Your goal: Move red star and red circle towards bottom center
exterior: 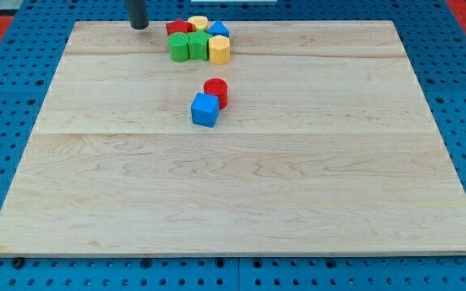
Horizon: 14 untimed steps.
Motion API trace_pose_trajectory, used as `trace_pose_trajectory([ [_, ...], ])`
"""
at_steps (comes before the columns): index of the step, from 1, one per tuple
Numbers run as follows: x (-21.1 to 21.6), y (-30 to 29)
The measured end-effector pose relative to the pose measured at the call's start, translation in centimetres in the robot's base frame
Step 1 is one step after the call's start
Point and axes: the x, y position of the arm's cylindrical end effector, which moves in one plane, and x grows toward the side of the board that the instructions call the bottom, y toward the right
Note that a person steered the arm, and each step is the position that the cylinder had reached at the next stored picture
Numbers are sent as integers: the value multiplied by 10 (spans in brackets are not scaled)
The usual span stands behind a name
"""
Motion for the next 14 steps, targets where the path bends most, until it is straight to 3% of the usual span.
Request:
trace_pose_trajectory([
  [2,-1,62],
  [4,21,74],
  [7,79,69],
  [11,86,38],
  [14,137,50],
])
